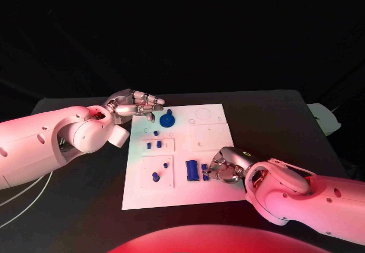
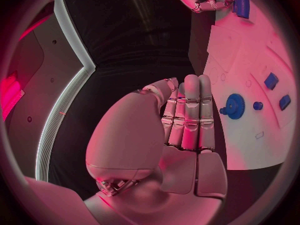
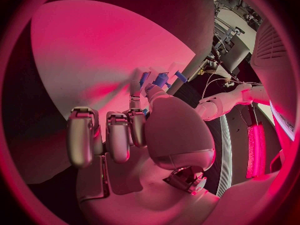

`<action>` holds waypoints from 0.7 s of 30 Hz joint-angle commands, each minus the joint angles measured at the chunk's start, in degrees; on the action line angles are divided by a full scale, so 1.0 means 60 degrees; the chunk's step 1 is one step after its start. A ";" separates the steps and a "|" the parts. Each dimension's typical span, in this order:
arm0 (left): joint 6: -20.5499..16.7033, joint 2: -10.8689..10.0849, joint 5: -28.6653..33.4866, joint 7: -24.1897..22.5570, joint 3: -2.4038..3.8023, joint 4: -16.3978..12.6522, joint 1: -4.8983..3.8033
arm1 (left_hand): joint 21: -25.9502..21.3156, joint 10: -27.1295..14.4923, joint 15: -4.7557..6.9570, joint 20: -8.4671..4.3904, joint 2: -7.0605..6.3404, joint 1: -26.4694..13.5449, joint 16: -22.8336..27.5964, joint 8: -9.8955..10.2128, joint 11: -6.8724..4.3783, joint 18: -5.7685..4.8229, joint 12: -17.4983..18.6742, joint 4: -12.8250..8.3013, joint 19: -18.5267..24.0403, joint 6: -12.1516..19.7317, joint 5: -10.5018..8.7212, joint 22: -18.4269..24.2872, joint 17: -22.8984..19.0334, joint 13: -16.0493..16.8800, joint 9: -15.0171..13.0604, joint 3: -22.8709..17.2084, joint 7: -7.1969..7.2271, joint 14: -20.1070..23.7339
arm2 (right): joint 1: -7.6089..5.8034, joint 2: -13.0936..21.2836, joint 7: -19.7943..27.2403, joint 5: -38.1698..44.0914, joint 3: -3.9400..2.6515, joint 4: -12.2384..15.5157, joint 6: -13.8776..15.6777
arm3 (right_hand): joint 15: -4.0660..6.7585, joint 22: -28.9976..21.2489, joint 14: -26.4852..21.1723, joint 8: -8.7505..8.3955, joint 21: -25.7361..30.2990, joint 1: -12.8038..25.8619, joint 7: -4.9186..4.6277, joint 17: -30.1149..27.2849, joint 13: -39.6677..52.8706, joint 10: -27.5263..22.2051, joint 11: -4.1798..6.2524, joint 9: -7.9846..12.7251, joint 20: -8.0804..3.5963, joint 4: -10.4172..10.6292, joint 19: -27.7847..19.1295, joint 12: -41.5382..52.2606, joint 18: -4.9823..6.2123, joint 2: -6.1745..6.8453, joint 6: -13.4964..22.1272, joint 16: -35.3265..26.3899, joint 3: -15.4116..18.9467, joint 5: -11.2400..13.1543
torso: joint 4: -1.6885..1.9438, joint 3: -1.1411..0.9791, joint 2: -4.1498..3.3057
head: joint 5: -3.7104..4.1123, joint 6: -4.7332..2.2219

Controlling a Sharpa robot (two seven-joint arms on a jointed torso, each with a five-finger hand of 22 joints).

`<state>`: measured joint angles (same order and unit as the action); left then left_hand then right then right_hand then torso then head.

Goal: Assemble the parts on the task board

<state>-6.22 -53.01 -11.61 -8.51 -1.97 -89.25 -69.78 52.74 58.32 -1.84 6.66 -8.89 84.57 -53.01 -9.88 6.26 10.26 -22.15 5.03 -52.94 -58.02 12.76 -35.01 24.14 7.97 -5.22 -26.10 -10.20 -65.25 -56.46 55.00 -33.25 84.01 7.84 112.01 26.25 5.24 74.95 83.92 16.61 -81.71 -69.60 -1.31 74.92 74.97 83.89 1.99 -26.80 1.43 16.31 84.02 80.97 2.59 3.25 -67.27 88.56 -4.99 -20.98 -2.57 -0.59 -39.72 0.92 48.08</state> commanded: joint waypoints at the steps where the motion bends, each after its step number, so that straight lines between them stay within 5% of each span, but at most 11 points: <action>1: 0.0179 0.0016 0.0019 -0.0039 0.0004 -0.0008 -0.0001 | -0.0060 -0.0079 0.0019 0.0044 0.0081 0.0023 0.0056 -0.0061 0.0001 0.0059 -0.0034 -0.0024 0.0028 0.0091 0.0005 0.0011 -0.0008 0.0011 0.0016 0.0029 -0.0005 0.0064 | 0.0007 0.0124 0.0109 0.0264 -0.0004 0.0142 0.0301 | 0.0069 0.2144 0.0915 0.0018 0.0034 0.0033 -0.0023 0.2054 0.1571 0.0455 0.0081 -0.0013 -0.0093 -0.0037 0.0518 0.0013 -0.0155 0.0042 0.0070 0.0008 0.0063 -0.0050 | -0.0005 0.0000 0.0015 | 0.0008 -0.0048; 7: 0.0137 0.0060 0.0061 -0.0123 0.0002 0.0078 0.0007 | -0.0066 -0.0095 0.0012 0.0048 0.0087 0.0001 0.0060 -0.0063 0.0008 0.0054 -0.0043 -0.0011 0.0029 0.0100 0.0001 0.0015 -0.0011 0.0010 0.0018 0.0034 -0.0011 0.0066 | -0.0256 0.0483 0.1192 -0.0616 -0.0037 0.0251 0.1209 | -0.0036 0.2004 0.0856 -0.0268 0.0571 0.0015 -0.0244 0.1794 0.1373 0.0282 -0.0083 0.0077 -0.0038 -0.0053 0.0325 -0.0332 -0.0057 0.0172 0.0648 -0.0130 0.0233 -0.0101 | -0.0021 0.0029 0.0070 | 0.0047 -0.0142; 12: -0.0018 0.0130 0.0442 -0.0305 -0.0008 0.0208 0.0054 | -0.0088 -0.0109 -0.0001 0.0061 0.0087 -0.0066 0.0063 -0.0073 0.0013 0.0049 -0.0066 0.0032 0.0036 0.0109 -0.0005 0.0028 -0.0016 0.0011 0.0020 0.0061 -0.0010 0.0069 | -0.0747 0.0515 0.3495 -0.3189 -0.0044 -0.0396 0.1679 | -0.0300 0.1402 0.0476 -0.0692 0.2810 -0.0622 -0.0600 0.0347 0.0255 -0.0698 -0.0378 0.0250 0.0187 -0.0351 -0.0516 -0.2201 0.0333 0.0139 0.1273 -0.1024 0.0192 0.0059 | -0.0047 0.0081 0.0190 | 0.0083 -0.0359; 16: -0.0278 0.0249 0.0944 -0.0584 -0.0016 0.0422 0.0115 | -0.0143 -0.0122 -0.0015 0.0081 0.0072 -0.0154 0.0082 -0.0089 0.0013 0.0044 -0.0101 0.0088 0.0069 0.0118 -0.0010 0.0058 -0.0025 0.0015 0.0021 0.0108 -0.0003 0.0112 | -0.1158 0.0241 0.5406 -0.6416 -0.0047 -0.1413 0.1178 | -0.0514 -0.0020 -0.0731 -0.0934 0.7286 -0.1371 -0.0860 -0.3005 -0.2755 -0.3298 -0.0641 0.0322 0.0398 -0.0719 -0.2390 -0.6907 0.1033 -0.0005 0.1739 -0.3732 0.0016 0.0492 | -0.0053 0.0155 0.0317 | 0.0129 -0.0608; 17: -0.0309 0.0265 0.0999 -0.0619 -0.0016 0.0449 0.0121 | -0.0158 -0.0124 -0.0018 0.0086 0.0070 -0.0167 0.0090 -0.0092 0.0012 0.0043 -0.0109 0.0097 0.0081 0.0119 -0.0009 0.0066 -0.0028 0.0016 0.0021 0.0116 -0.0001 0.0131 | -0.1192 0.0199 0.5549 -0.6702 -0.0047 -0.1532 0.1104 | -0.0543 -0.0285 -0.0945 -0.0975 0.7996 -0.1501 -0.0890 -0.3560 -0.3065 -0.3507 -0.0696 0.0345 0.0429 -0.0779 -0.2694 -0.7313 0.1132 -0.0037 0.1807 -0.4252 -0.0054 0.0524 | -0.0050 0.0168 0.0335 | 0.0134 -0.0623; 18: -0.0392 0.0308 0.1134 -0.0711 -0.0017 0.0516 0.0140 | -0.0198 -0.0130 -0.0024 0.0096 0.0068 -0.0189 0.0116 -0.0101 0.0012 0.0043 -0.0126 0.0113 0.0111 0.0123 -0.0008 0.0086 -0.0039 0.0018 0.0021 0.0131 0.0001 0.0184 | -0.1268 0.0086 0.5892 -0.7356 -0.0047 -0.1837 0.0926 | -0.0623 -0.0778 -0.1409 -0.1070 0.9184 -0.1828 -0.0956 -0.4778 -0.3537 -0.3717 -0.0784 0.0422 0.0484 -0.0923 -0.3205 -0.7820 0.1295 -0.0145 0.1924 -0.5437 -0.0285 0.0592 | -0.0050 0.0196 0.0387 | 0.0160 -0.0759; 21: -0.0614 0.0457 0.1510 -0.0983 -0.0019 0.0724 0.0209 | -0.0459 -0.0156 -0.0073 0.0153 0.0069 -0.0258 0.0375 -0.0124 0.0028 0.0032 -0.0192 0.0175 0.0328 0.0163 -0.0006 0.0221 -0.0153 0.0022 0.0027 0.0180 -0.0007 0.0541 | -0.1433 -0.0259 0.6698 -0.8827 -0.0059 -0.2701 0.0426 | -0.0811 -0.1551 -0.2066 -0.1327 1.0123 -0.2170 -0.1251 -0.6568 -0.5057 -0.3819 -0.0905 0.0751 0.0667 -0.1093 -0.3589 -0.9205 0.1327 0.0031 0.1982 -0.7771 -0.0745 0.0875 | -0.0024 0.0260 0.0491 | 0.0157 -0.0980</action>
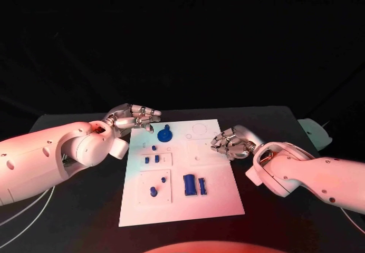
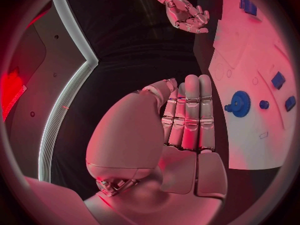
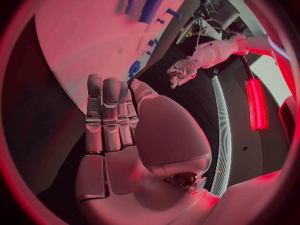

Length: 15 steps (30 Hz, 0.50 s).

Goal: Assemble the parts on the task board

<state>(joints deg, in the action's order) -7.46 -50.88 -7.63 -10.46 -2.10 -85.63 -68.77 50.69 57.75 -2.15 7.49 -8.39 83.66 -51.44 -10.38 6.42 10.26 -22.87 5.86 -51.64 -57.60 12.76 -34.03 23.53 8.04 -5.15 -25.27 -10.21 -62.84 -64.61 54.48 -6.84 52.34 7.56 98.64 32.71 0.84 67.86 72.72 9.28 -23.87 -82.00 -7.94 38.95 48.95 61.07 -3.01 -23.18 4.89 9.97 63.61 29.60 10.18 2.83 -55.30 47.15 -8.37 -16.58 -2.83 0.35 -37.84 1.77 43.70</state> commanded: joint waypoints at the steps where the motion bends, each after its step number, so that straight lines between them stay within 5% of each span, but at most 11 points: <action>1: -0.0476 0.0164 0.0973 -0.0765 0.0002 0.0205 0.0069 | -0.0241 -0.0085 -0.0040 0.0043 -0.0008 -0.0128 0.0224 -0.0050 0.0011 0.0032 -0.0093 0.0058 0.0188 0.0113 -0.0010 0.0126 -0.0107 0.0008 0.0018 0.0075 -0.0018 0.0244 | -0.0124 -0.0306 0.2549 -0.3984 -0.0022 -0.0776 -0.0810 | -0.0118 -0.0545 -0.0274 -0.0157 0.0669 -0.0207 -0.0084 -0.0721 -0.1098 -0.0097 -0.0098 0.0225 0.0161 -0.0086 -0.0253 -0.0996 0.0027 0.0116 -0.0034 -0.1213 -0.0316 0.0265 | 0.0026 0.0123 0.0218 | 0.0014 -0.0329; 5: -0.0739 0.0422 0.1546 -0.1256 0.0004 0.0594 0.0198 | -0.1083 -0.0299 -0.0242 0.0245 0.0006 -0.0221 0.1284 -0.0090 0.0137 -0.0029 0.0026 0.0191 0.0776 0.0210 -0.0002 0.0590 -0.0606 -0.0113 0.0026 0.0115 -0.0076 0.1021 | -0.0275 -0.0887 0.3365 -0.5093 -0.0085 -0.1926 -0.1401 | -0.0424 -0.1589 -0.0818 -0.0524 0.1770 -0.0181 -0.0274 -0.1668 -0.3151 0.0019 -0.0361 0.0685 0.0471 -0.0052 -0.0794 -0.2558 -0.0002 0.0341 -0.0120 -0.3228 -0.0758 0.0752 | 0.0027 0.0175 0.0377 | -0.0032 -0.0635; 8: -0.0896 0.0688 0.2097 -0.1717 0.0006 0.0993 0.0310 | -0.2797 -0.0539 -0.0600 0.0758 -0.0076 -0.0261 0.3359 -0.0008 0.0350 -0.0197 0.0530 0.0336 0.1674 0.0513 -0.0012 0.1617 -0.1533 -0.0479 0.0085 -0.0001 -0.0156 0.1592 | -0.0345 -0.1450 0.3892 -0.5660 -0.0144 -0.2933 -0.1922 | -0.0842 -0.2717 -0.1389 -0.0882 0.2833 0.0009 -0.0417 -0.2697 -0.4631 0.0186 -0.0582 0.1089 0.0868 -0.0073 -0.1418 -0.3372 0.0023 0.0494 -0.0171 -0.4997 -0.0917 0.1087 | 0.0033 0.0202 0.0509 | -0.0131 -0.0818; 10: -0.0948 0.0847 0.2265 -0.1927 0.0008 0.1229 0.0371 | -0.3710 -0.0545 -0.0760 0.1069 -0.0101 -0.0311 0.4229 0.0076 0.0407 -0.0320 0.0823 0.0412 0.2123 0.0625 -0.0003 0.2185 -0.1867 -0.0658 0.0125 -0.0034 -0.0148 0.1821 | -0.0367 -0.1763 0.4132 -0.5918 -0.0173 -0.3489 -0.2180 | -0.0968 -0.3120 -0.1583 -0.0950 0.3146 0.0121 -0.0431 -0.3047 -0.5095 0.0109 -0.0725 0.1248 0.1041 -0.0101 -0.1555 -0.3599 0.0009 0.0499 -0.0130 -0.5531 -0.0916 0.1101 | 0.0057 0.0206 0.0567 | -0.0138 -0.0901; 12: -0.1036 0.1015 0.2380 -0.2124 0.0010 0.1470 0.0429 | -0.4785 -0.0461 -0.0933 0.1414 -0.0109 -0.0351 0.5289 0.0202 0.0481 -0.0255 0.1286 0.0455 0.2294 0.0677 -0.0009 0.2921 -0.2259 -0.0751 0.0168 0.0030 -0.0134 0.1920 | -0.0381 -0.2096 0.4349 -0.6233 -0.0197 -0.4066 -0.2411 | -0.1133 -0.3607 -0.1881 -0.0958 0.3419 0.0228 -0.0481 -0.3441 -0.5541 0.0023 -0.0842 0.1454 0.1220 -0.0190 -0.1827 -0.3782 0.0013 0.0491 -0.0011 -0.6089 -0.0864 0.1138 | 0.0087 0.0211 0.0620 | -0.0147 -0.1018; 15: -0.1225 0.1253 0.2472 -0.2375 0.0013 0.1785 0.0518 | -0.5814 -0.0664 -0.1296 0.1543 -0.0056 -0.0357 0.6441 0.0487 0.0769 -0.0428 0.1899 0.0429 0.2674 0.0857 -0.0007 0.3594 -0.2776 -0.0751 0.0238 0.0231 -0.0013 0.2645 | -0.0390 -0.2485 0.4590 -0.6645 -0.0218 -0.4758 -0.2685 | -0.1293 -0.4440 -0.1970 -0.0944 0.3394 0.0440 -0.0561 -0.4036 -0.6217 -0.0100 -0.0950 0.1822 0.1427 -0.0401 -0.2098 -0.4019 0.0059 0.0334 0.0101 -0.6719 -0.0689 0.1168 | 0.0137 0.0211 0.0691 | -0.0161 -0.1121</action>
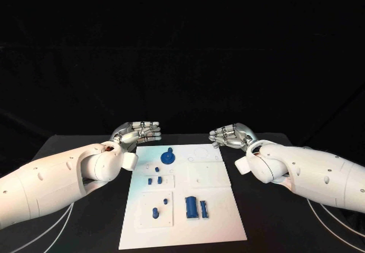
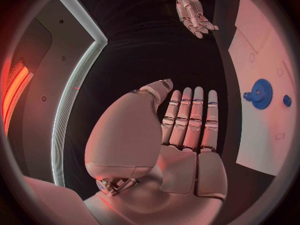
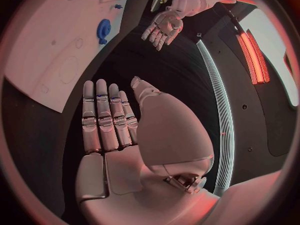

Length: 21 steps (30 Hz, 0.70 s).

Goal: Assemble the parts on the task board

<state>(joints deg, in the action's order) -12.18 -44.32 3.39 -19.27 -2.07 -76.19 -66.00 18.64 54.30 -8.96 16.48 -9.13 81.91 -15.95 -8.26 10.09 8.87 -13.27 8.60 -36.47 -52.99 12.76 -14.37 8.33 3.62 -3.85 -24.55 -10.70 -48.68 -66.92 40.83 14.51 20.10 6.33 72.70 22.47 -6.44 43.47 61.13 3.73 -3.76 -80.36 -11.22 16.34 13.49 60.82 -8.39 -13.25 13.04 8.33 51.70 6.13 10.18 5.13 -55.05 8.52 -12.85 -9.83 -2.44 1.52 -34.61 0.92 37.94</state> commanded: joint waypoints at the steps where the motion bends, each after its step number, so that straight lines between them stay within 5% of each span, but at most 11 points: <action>1: -0.0499 0.0218 0.0650 -0.0961 0.0010 0.0286 0.0076 | -0.0650 -0.0126 -0.0207 0.0045 0.0089 -0.0061 0.0686 0.0196 0.0200 -0.0225 0.0417 -0.0041 0.0220 0.0112 -0.0007 0.0447 -0.0330 -0.0014 0.0024 0.0161 0.0101 0.0335 | -0.0005 -0.0279 0.1081 -0.1343 -0.0017 -0.0565 -0.1033 | -0.0100 -0.0564 -0.0023 -0.0018 0.0038 0.0211 -0.0030 -0.0398 -0.0443 -0.0059 -0.0061 0.0252 0.0097 -0.0186 -0.0141 -0.0140 0.0062 -0.0092 0.0067 -0.0389 0.0108 0.0042 | 0.0087 0.0014 0.0164 | -0.0017 -0.0171; 6: -0.0826 0.0431 0.0694 -0.1176 0.0013 0.0565 0.0167 | -0.1655 -0.0084 -0.0302 0.0042 0.0347 -0.0023 0.1688 0.0718 0.0285 -0.0301 0.1309 -0.0184 -0.0149 0.0054 0.0009 0.1266 -0.0782 -0.0010 0.0023 0.0669 0.0206 0.0071 | -0.0007 -0.0498 0.1286 -0.1576 -0.0045 -0.1020 -0.1220 | -0.0155 -0.1501 0.0196 -0.0017 0.0038 0.0435 -0.0050 -0.1019 -0.1050 0.0015 -0.0095 0.0640 0.0175 -0.0456 -0.0279 -0.0267 0.0070 -0.0340 0.0015 -0.0767 0.0362 0.0047 | 0.0167 -0.0033 0.0202 | -0.0040 -0.0373; 7: -0.0361 0.0375 0.0363 -0.0538 0.0004 0.0480 0.0142 | -0.2035 -0.2784 0.0228 -0.0791 0.0651 -0.4111 0.1922 0.1377 -0.0340 -0.0548 0.1526 -0.0550 0.1751 0.2718 -0.0638 0.1559 -0.1388 -0.0604 0.0642 0.1661 0.0678 0.2529 | -0.0006 -0.0444 0.0653 -0.0921 -0.0036 -0.0899 -0.0584 | 0.0211 -0.3168 -0.2976 -0.0622 0.0627 0.4266 0.0553 -0.1491 -0.1374 -0.3056 0.0372 0.1088 -0.0538 -0.0704 -0.2745 -0.1022 -0.0509 -0.0855 0.2760 -0.1419 0.0891 0.0491 | 0.0107 -0.0001 0.0153 | -0.0018 -0.0267; 8: -0.0380 0.0373 0.0359 -0.0543 0.0005 0.0470 0.0146 | -0.2085 -0.2863 0.0252 -0.0824 0.0711 -0.4241 0.1964 0.1377 -0.0330 -0.0548 0.2212 -0.0580 0.1786 0.2777 -0.0642 0.1599 -0.1388 -0.0604 0.0642 0.1720 0.0708 0.2583 | 0.0000 -0.0439 0.0662 -0.0932 -0.0040 -0.0881 -0.0564 | 0.0232 -0.3311 -0.3026 -0.0622 0.0627 0.4445 0.0564 -0.1562 -0.1434 -0.3138 0.0369 0.1137 -0.0553 -0.1388 -0.2858 -0.1022 -0.0509 -0.0855 0.2858 -0.1419 0.0932 0.0519 | 0.0114 -0.0007 0.0163 | -0.0021 -0.0275; 12: -0.0647 0.0350 0.0309 -0.0608 0.0023 0.0320 0.0190 | -0.2232 -0.3679 0.0413 -0.1075 0.0827 -0.5486 0.2658 0.1377 -0.0500 -0.0648 0.2212 -0.0688 0.2342 0.3576 -0.0846 0.1716 -0.1388 -0.0604 0.0642 0.2039 0.0839 0.3299 | 0.0072 -0.0370 0.0782 -0.1087 -0.0105 -0.0641 -0.0297 | 0.0336 -0.3844 -0.3946 -0.0622 0.0627 0.5620 0.0720 -0.1732 -0.1558 -0.4035 0.0497 0.1287 -0.0761 -0.1388 -0.3604 -0.1022 -0.0569 -0.0855 0.3670 -0.1419 0.1091 0.0674 | 0.0210 -0.0087 0.0296 | -0.0064 -0.0379; 13: -0.0760 0.0340 0.0288 -0.0635 0.0031 0.0257 0.0209 | -0.2263 -0.3882 0.0456 -0.1138 0.1521 -0.5803 0.2658 0.1377 -0.0536 -0.0648 0.2212 -0.0715 0.2492 0.3777 -0.0895 0.2395 -0.1388 -0.0604 0.0642 0.2120 0.0876 0.3486 | 0.0102 -0.0340 0.0833 -0.1152 -0.0133 -0.0539 -0.0184 | 0.0365 -0.3977 -0.4188 -0.0622 0.0627 0.5923 0.0764 -0.1769 -0.2248 -0.4272 0.0533 0.1323 -0.0815 -0.1388 -0.3799 -0.1022 -0.0632 -0.0855 0.3883 -0.1419 0.1140 0.0712 | 0.0251 -0.0121 0.0353 | -0.0083 -0.0424; 14: -0.0967 0.0322 0.0249 -0.0686 0.0045 0.0142 0.0244 | -0.2319 -0.4216 0.0523 -0.1246 0.1521 -0.6306 0.2658 0.1377 -0.0614 -0.0748 0.2212 -0.0763 0.2720 0.4104 -0.0976 0.2395 -0.1388 -0.0604 0.0642 0.2244 0.0934 0.3783 | 0.0158 -0.0287 0.0927 -0.1272 -0.0183 -0.0353 0.0022 | 0.1073 -0.4196 -0.4589 -0.0622 0.0627 0.6418 0.0839 -0.1834 -0.2248 -0.4667 0.0593 0.1382 -0.0905 -0.1388 -0.4122 -0.1022 -0.0667 -0.0855 0.4238 -0.1419 0.1214 0.0775 | 0.0312 -0.0173 0.0439 | -0.0111 -0.0491; 15: -0.1127 0.0307 0.0220 -0.0725 0.0056 0.0052 0.0271 | -0.2339 -0.4359 0.0552 -0.1290 0.1521 -0.6520 0.2658 0.1377 -0.0645 -0.0749 0.2212 -0.1433 0.2819 0.4238 -0.1007 0.2395 -0.1388 -0.0604 0.0642 0.2298 0.0962 0.3912 | 0.0201 -0.0245 0.0999 -0.1365 -0.0222 -0.0209 0.0182 | 0.1073 -0.4277 -0.4740 -0.0622 0.0627 0.6605 0.0867 -0.1857 -0.2248 -0.4813 0.0615 0.1406 -0.0941 -0.1388 -0.4243 -0.1022 -0.0666 -0.0855 0.4372 -0.1419 0.1241 0.0799 | 0.0344 -0.0200 0.0484 | -0.0125 -0.0526; 18: -0.1721 0.0255 0.0109 -0.0871 0.0097 -0.0280 0.0370 | -0.2435 -0.4908 0.0662 -0.1458 0.1521 -0.7352 0.2658 0.1377 -0.0770 -0.0748 0.2212 -0.1433 0.3197 0.4778 -0.1139 0.2395 -0.1388 -0.0604 0.0642 0.2509 0.1057 0.4401 | 0.0362 -0.0091 0.1267 -0.1709 -0.0367 0.0326 0.0776 | 0.1073 -0.4623 -0.5375 -0.0622 0.0627 0.7395 0.0983 -0.1958 -0.2248 -0.5434 0.0706 0.1500 -0.1083 -0.1388 -0.4754 -0.1022 -0.0771 -0.0855 0.4933 -0.1419 0.1341 0.0895 | 0.0401 -0.0248 0.0563 | -0.0151 -0.0588; 19: -0.1952 0.0235 0.0065 -0.0928 0.0113 -0.0409 0.0409 | -0.3107 -0.5069 0.0695 -0.1507 0.1521 -0.7598 0.2658 0.1377 -0.0805 -0.1478 0.2212 -0.1433 0.3314 0.4935 -0.1176 0.2395 -0.1388 -0.0604 0.0642 0.2572 0.1086 0.4544 | 0.0424 -0.0031 0.1372 -0.1843 -0.0423 0.0534 0.1008 | 0.1073 -0.4732 -0.5575 -0.0622 0.0627 0.7643 0.1020 -0.1991 -0.2248 -0.5628 0.1399 0.1526 -0.1128 -0.1388 -0.4915 -0.1022 -0.0772 -0.0855 0.5108 -0.1419 0.1370 0.0928 | 0.0406 -0.0252 0.0571 | -0.0154 -0.0594; 21: -0.2622 0.0176 -0.0060 -0.1092 0.0159 -0.0784 0.0521 | -0.3107 -0.5427 0.0766 -0.1619 0.1521 -0.8142 0.2658 0.1377 -0.0885 -0.1478 0.2212 -0.1433 0.3563 0.5286 -0.1261 0.2395 -0.1388 -0.0604 0.0642 0.2701 0.1784 0.4868 | 0.0604 0.0141 0.1672 -0.2228 -0.0584 0.1132 0.1671 | 0.1073 -0.4954 -0.5981 -0.0622 0.0627 0.8148 0.1095 -0.2054 -0.2248 -0.6023 0.1399 0.2209 -0.1220 -0.1388 -0.5241 -0.1022 -0.0876 -0.0855 0.5467 -0.1419 0.1423 0.1639 | 0.0406 -0.0253 0.0571 | -0.0154 -0.0594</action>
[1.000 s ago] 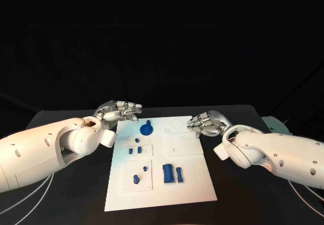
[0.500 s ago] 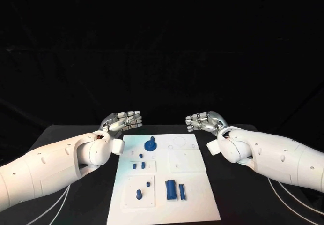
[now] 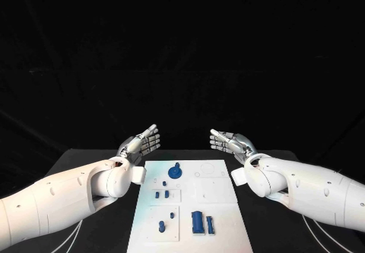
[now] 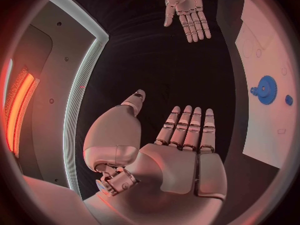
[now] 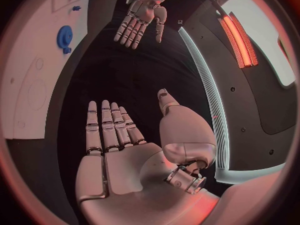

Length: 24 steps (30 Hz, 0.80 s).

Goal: Assemble the parts on the task board

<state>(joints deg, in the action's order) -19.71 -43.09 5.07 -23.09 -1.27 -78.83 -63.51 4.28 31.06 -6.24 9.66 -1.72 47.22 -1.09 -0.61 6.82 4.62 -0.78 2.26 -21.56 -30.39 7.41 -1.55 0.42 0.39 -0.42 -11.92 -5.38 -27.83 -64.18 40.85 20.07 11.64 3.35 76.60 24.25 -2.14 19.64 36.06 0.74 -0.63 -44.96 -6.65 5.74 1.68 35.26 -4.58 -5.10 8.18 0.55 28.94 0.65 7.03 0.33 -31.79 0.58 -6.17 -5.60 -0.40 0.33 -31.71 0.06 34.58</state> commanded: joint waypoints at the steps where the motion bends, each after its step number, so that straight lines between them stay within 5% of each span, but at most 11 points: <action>1: -0.1669 -0.0055 -0.0396 -0.0529 0.0046 -0.0512 0.0157 | -0.0713 -0.1702 0.0343 -0.0531 0.0287 -0.2589 0.0182 0.0102 -0.0375 -0.0770 0.0131 -0.0377 0.1181 0.1662 -0.0405 0.0258 -0.0070 -0.0066 0.0070 0.0644 0.0897 0.1526 | 0.0217 0.0207 0.0865 -0.0971 -0.0152 0.0719 0.1637 | 0.0357 -0.1077 -0.1978 -0.0123 0.0105 0.2466 0.0366 -0.0956 -0.0281 -0.1936 0.0763 0.0850 -0.0448 -0.0092 -0.1586 -0.0108 -0.0351 -0.0055 0.1744 -0.0096 0.0330 0.0933 | 0.0066 -0.0055 0.0089 | -0.0010 -0.0035; 2: -0.1957 -0.0080 -0.0450 -0.0599 0.0066 -0.0673 0.0205 | -0.0713 -0.1836 0.0370 -0.0573 0.0287 -0.2794 0.0182 0.0102 -0.0401 -0.0770 0.0131 -0.0377 0.1272 0.1798 -0.0436 0.0258 -0.0070 -0.0066 0.0070 0.0697 0.0897 0.1646 | 0.0282 0.0269 0.0973 -0.1109 -0.0210 0.0934 0.1876 | 0.0357 -0.1163 -0.2134 -0.0123 0.0105 0.2661 0.0396 -0.0956 -0.0281 -0.2087 0.0763 0.0850 -0.0485 -0.0092 -0.1712 -0.0108 -0.0350 -0.0055 0.1884 -0.0096 0.1028 0.0933 | 0.0066 -0.0055 0.0089 | -0.0010 -0.0035; 3: -0.2228 -0.0104 -0.0501 -0.0666 0.0085 -0.0824 0.0250 | -0.0713 -0.1966 0.1040 -0.0616 0.0287 -0.2991 0.0182 0.0102 -0.0431 -0.0770 0.0131 -0.0377 0.1364 0.1923 -0.0472 0.0258 -0.0070 -0.0066 0.0070 0.0753 0.0897 0.1764 | 0.0341 0.0326 0.1073 -0.1238 -0.0264 0.1134 0.2098 | 0.0357 -0.1245 -0.2287 -0.0123 0.0105 0.2849 0.0425 -0.0956 -0.0281 -0.2236 0.0763 0.0850 -0.0521 -0.0092 -0.1830 -0.0108 -0.0376 -0.0055 0.2018 -0.0096 0.1028 0.0933 | 0.0066 -0.0055 0.0089 | -0.0010 -0.0035; 4: -0.2481 -0.0126 -0.0548 -0.0728 0.0102 -0.0966 0.0293 | -0.0713 -0.2054 0.1040 -0.0638 0.0287 -0.3122 0.0182 0.0102 -0.0450 -0.0770 0.0131 -0.0377 0.1423 0.2007 -0.0487 0.0258 -0.0070 -0.0066 0.0070 0.0789 0.0897 0.1841 | 0.0396 0.0379 0.1165 -0.1356 -0.0313 0.1317 0.2302 | 0.0357 -0.1300 -0.2385 -0.0123 0.0105 0.2975 0.1108 -0.0956 -0.0281 -0.2335 0.0763 0.0850 -0.0541 -0.0092 -0.1916 -0.0108 -0.0428 -0.0055 0.2106 -0.0096 0.1028 0.0933 | 0.0066 -0.0055 0.0089 | -0.0010 -0.0035; 5: -0.2719 -0.0147 -0.0593 -0.0786 0.0118 -0.1099 0.0332 | -0.0713 -0.2181 0.1040 -0.0678 0.0287 -0.3319 0.0182 0.0102 -0.1137 -0.0770 0.0131 -0.0377 0.1518 0.2135 -0.0523 0.0258 -0.0070 -0.0066 0.0070 0.0822 0.0897 0.1953 | 0.0447 0.0428 0.1250 -0.1465 -0.0359 0.1486 0.2490 | 0.0357 -0.1382 -0.2538 -0.0123 0.0105 0.3162 0.1108 -0.0956 -0.0281 -0.2481 0.0763 0.0850 -0.0576 -0.0092 -0.2031 -0.0108 -0.0456 -0.0055 0.2238 -0.0096 0.1028 0.0933 | 0.0066 -0.0055 0.0089 | -0.0010 -0.0035; 7: -0.3235 -0.0193 -0.0689 -0.0913 0.0154 -0.1388 0.0419 | -0.0713 -0.2485 0.1040 -0.0773 0.0287 -0.3776 0.0182 0.0102 -0.1137 -0.0770 0.0131 -0.0377 0.1720 0.2433 -0.1235 0.0258 -0.0070 -0.0066 0.0070 0.0947 0.0897 0.2217 | 0.0552 0.0528 0.1426 -0.1690 -0.0454 0.1836 0.2879 | 0.0357 -0.1572 -0.2889 -0.0123 0.0105 0.3598 0.1108 -0.0956 -0.0281 -0.2826 0.0763 0.0850 -0.0654 -0.0092 -0.2316 -0.0108 -0.0456 -0.0055 0.2544 -0.0096 0.1028 0.0933 | 0.0066 -0.0055 0.0089 | -0.0010 -0.0035; 8: -0.3407 -0.0208 -0.0721 -0.0955 0.0166 -0.1484 0.0448 | -0.0713 -0.2595 0.1040 -0.0810 0.0287 -0.3944 0.0182 0.0102 -0.1137 -0.0770 0.0131 -0.0377 0.1796 0.2541 -0.1235 0.0258 -0.0070 -0.0066 0.0070 0.0982 0.0897 0.2320 | 0.0585 0.0560 0.1481 -0.1760 -0.0483 0.1945 0.3000 | 0.0357 -0.1643 -0.3016 -0.0123 0.0105 0.3758 0.1108 -0.0956 -0.0281 -0.2953 0.0763 0.0850 -0.0683 -0.0092 -0.2420 -0.0108 -0.0456 -0.0055 0.2658 -0.0096 0.1028 0.0933 | 0.0066 -0.0055 0.0089 | -0.0010 -0.0035; 9: -0.3554 -0.0221 -0.0749 -0.0991 0.0176 -0.1566 0.0472 | -0.0713 -0.2693 0.1040 -0.0839 0.0287 -0.4097 0.0182 0.0102 -0.1137 -0.0770 0.0131 -0.0377 0.1867 0.2639 -0.1235 0.0258 -0.0070 -0.0066 0.0070 0.1028 0.0897 0.2412 | 0.0611 0.0585 0.1525 -0.1817 -0.0507 0.2033 0.3097 | 0.0357 -0.1706 -0.3133 -0.0123 0.0105 0.3905 0.1108 -0.0956 -0.0281 -0.3063 0.0763 0.0850 -0.1363 -0.0092 -0.2513 -0.0108 -0.1171 -0.0055 0.2760 -0.0096 0.1028 0.0933 | 0.0066 -0.0055 0.0089 | -0.0010 -0.0035; 13: -0.3926 -0.0254 -0.0818 -0.1082 0.0202 -0.1774 0.0535 | -0.0713 -0.2982 0.1040 -0.0935 0.0287 -0.4539 0.0182 0.0102 -0.1137 -0.0770 0.0131 -0.0377 0.2066 0.2919 -0.1235 0.0258 -0.0070 -0.0066 0.0070 0.1140 0.0897 0.2673 | 0.0665 0.0637 0.1614 -0.1932 -0.0555 0.2212 0.3296 | 0.0357 -0.1889 -0.3466 -0.0123 0.0105 0.4321 0.1108 -0.0956 -0.0281 -0.3392 0.0763 0.0850 -0.1363 -0.0092 -0.2763 -0.0108 -0.1171 -0.0055 0.3058 -0.0096 0.1028 0.0933 | 0.0066 -0.0055 0.0089 | -0.0010 -0.0035; 14: -0.3990 -0.0259 -0.0830 -0.1097 0.0206 -0.1810 0.0545 | -0.0713 -0.3071 0.1040 -0.1610 0.0287 -0.4668 0.0182 0.0102 -0.1137 -0.0770 0.0131 -0.0377 0.2117 0.3003 -0.1235 0.0258 -0.0070 -0.0066 0.0070 0.1166 0.0897 0.2751 | 0.0669 0.0640 0.1621 -0.1940 -0.0559 0.2225 0.3310 | 0.0357 -0.1943 -0.3568 -0.0123 0.0105 0.4446 0.1108 -0.0956 -0.0281 -0.3490 0.0763 0.0850 -0.1363 -0.0092 -0.2836 -0.0108 -0.1171 -0.0055 0.3145 -0.0096 0.1028 0.0933 | 0.0066 -0.0055 0.0089 | -0.0010 -0.0035; 24: -0.4068 -0.0266 -0.0845 -0.1117 0.0211 -0.1854 0.0558 | -0.0713 -0.3811 0.1040 -0.1610 0.0287 -0.5792 0.0182 0.0102 -0.1137 -0.0770 0.0131 -0.0377 0.2638 0.3730 -0.1235 0.0258 -0.0070 -0.0066 0.0070 0.1987 0.0897 0.3412 | 0.0669 0.0640 0.1621 -0.1941 -0.0559 0.2226 0.3311 | 0.0357 -0.2412 -0.4426 -0.0123 0.0105 0.5511 0.1108 -0.0956 -0.0281 -0.4331 0.0763 0.0850 -0.1363 -0.0092 -0.3540 -0.0108 -0.1171 -0.0055 0.3902 -0.0096 0.1028 0.0933 | 0.0066 -0.0055 0.0089 | -0.0010 -0.0035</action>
<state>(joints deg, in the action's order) -42.65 -44.73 1.05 -28.25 -0.06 -89.80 -60.17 0.35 11.07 -0.17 0.71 -0.01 16.83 -0.21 -0.39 0.22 0.84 -0.33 0.05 -7.87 -10.81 0.50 -0.11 0.06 0.07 -0.07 -2.32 -0.07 -9.92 -60.18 44.69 28.39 0.54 0.05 89.86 43.11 -0.05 6.97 12.82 0.19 -0.28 -16.06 -0.22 0.16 0.07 12.52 -0.06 -0.13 0.50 0.09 10.37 0.34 1.21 -0.01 -11.29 0.37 -0.47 -0.44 0.00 -0.01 -31.18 0.01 34.37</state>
